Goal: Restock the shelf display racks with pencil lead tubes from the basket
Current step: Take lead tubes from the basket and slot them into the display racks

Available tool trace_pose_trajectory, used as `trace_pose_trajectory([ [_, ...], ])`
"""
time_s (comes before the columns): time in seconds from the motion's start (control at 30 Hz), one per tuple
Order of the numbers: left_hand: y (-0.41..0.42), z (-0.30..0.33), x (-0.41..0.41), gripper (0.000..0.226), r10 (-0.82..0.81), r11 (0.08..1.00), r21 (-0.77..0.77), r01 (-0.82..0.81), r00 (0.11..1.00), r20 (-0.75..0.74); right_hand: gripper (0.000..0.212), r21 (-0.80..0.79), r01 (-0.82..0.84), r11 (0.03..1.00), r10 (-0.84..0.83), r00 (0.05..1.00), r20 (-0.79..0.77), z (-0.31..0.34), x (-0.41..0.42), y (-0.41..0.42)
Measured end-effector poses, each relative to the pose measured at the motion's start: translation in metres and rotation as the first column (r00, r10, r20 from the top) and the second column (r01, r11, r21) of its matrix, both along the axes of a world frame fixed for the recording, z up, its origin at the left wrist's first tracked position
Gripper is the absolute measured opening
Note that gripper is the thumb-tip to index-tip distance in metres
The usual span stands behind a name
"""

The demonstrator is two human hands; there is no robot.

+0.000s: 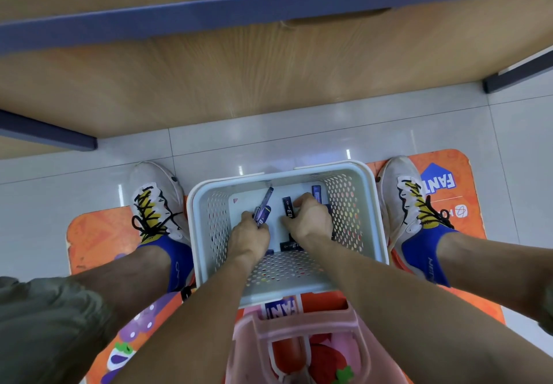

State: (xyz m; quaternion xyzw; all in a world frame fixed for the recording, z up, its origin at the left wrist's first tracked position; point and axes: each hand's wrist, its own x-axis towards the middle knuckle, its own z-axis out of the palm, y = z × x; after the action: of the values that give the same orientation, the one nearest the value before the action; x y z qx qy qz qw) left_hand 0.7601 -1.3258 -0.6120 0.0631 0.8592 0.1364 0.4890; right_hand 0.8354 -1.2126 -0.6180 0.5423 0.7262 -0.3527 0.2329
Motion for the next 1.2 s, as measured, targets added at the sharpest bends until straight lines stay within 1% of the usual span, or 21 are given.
trace_pose_trajectory([
  [0.07,0.002,-0.003,-0.002,0.032,0.068,0.998,-0.011,-0.068,0.998,0.015,0.040,0.057,-0.093,0.994,0.091,0.995,0.033,0.001,-0.002,-0.003],
  [0.1,0.002,-0.004,-0.003,0.035,0.083,0.997,-0.007,-0.082,0.996,0.014,0.037,0.075,-0.112,0.991,0.109,0.993,0.040,0.000,-0.003,-0.004],
  [0.17,0.003,-0.006,-0.005,0.037,0.078,0.997,0.013,-0.078,0.997,0.005,0.034,0.059,-0.079,0.995,0.077,0.997,0.026,-0.001,-0.006,-0.004],
  [0.2,0.003,-0.007,-0.006,0.037,0.068,0.997,0.024,-0.068,0.998,-0.003,0.034,0.016,-0.019,1.000,0.019,1.000,0.001,-0.001,-0.009,-0.002],
  [0.27,0.005,-0.010,-0.009,0.037,0.058,0.997,0.049,-0.058,0.998,-0.018,0.029,-0.101,0.144,0.984,-0.151,0.987,-0.059,-0.002,-0.014,0.000],
  [0.37,0.012,-0.014,-0.015,0.037,0.062,0.995,0.078,-0.061,0.998,-0.008,0.026,-0.230,0.335,0.914,-0.364,0.926,-0.100,-0.005,-0.018,0.001],
  [0.47,0.017,-0.014,-0.019,0.041,0.007,0.992,0.128,-0.005,1.000,-0.018,0.027,-0.266,0.413,0.871,-0.459,0.878,-0.139,-0.009,-0.017,0.006],
  [0.57,0.019,-0.014,-0.019,0.034,-0.049,0.976,0.212,0.052,0.999,-0.019,0.030,-0.338,0.466,0.818,-0.542,0.821,-0.180,-0.010,-0.015,0.010],
  [0.63,0.021,-0.015,-0.017,0.030,-0.051,0.972,0.231,0.048,0.999,0.008,0.033,-0.394,0.469,0.791,-0.567,0.803,-0.183,-0.008,-0.014,0.010],
  [0.67,0.023,-0.015,-0.017,0.028,-0.024,0.970,0.242,0.014,0.999,0.037,0.032,-0.423,0.472,0.774,-0.583,0.791,-0.185,-0.006,-0.013,0.011],
  [0.73,0.025,-0.014,-0.014,0.025,0.048,0.961,0.262,-0.084,0.989,0.138,0.024,-0.488,0.481,0.728,-0.628,0.754,-0.193,0.002,-0.011,0.013],
  [0.8,0.024,-0.007,-0.013,0.023,0.060,0.955,0.273,-0.119,0.975,0.215,0.022,-0.525,0.467,0.711,-0.637,0.744,-0.202,0.010,-0.005,0.016],
  [0.87,0.021,0.004,-0.012,0.024,0.039,0.948,0.296,-0.115,0.968,0.248,0.020,-0.555,0.424,0.716,-0.621,0.750,-0.228,0.021,0.002,0.020],
  [0.93,0.020,0.020,-0.012,0.026,0.040,0.929,0.341,-0.143,0.955,0.293,0.022,-0.582,0.371,0.723,-0.600,0.755,-0.264,0.037,0.006,0.024],
  [1.07,0.026,0.069,-0.013,0.026,0.079,0.847,0.440,-0.299,0.889,0.452,0.025,-0.607,0.270,0.748,-0.566,0.736,-0.371,0.087,0.012,0.037],
  [1.13,0.030,0.100,-0.017,0.026,0.043,0.812,0.494,-0.310,0.877,0.478,0.026,-0.596,0.203,0.777,-0.524,0.734,-0.432,0.119,0.012,0.046],
  [1.2,0.036,0.137,-0.024,0.027,-0.003,0.778,0.560,-0.286,0.889,0.459,0.034,-0.577,0.150,0.803,-0.491,0.715,-0.498,0.153,0.008,0.058],
])
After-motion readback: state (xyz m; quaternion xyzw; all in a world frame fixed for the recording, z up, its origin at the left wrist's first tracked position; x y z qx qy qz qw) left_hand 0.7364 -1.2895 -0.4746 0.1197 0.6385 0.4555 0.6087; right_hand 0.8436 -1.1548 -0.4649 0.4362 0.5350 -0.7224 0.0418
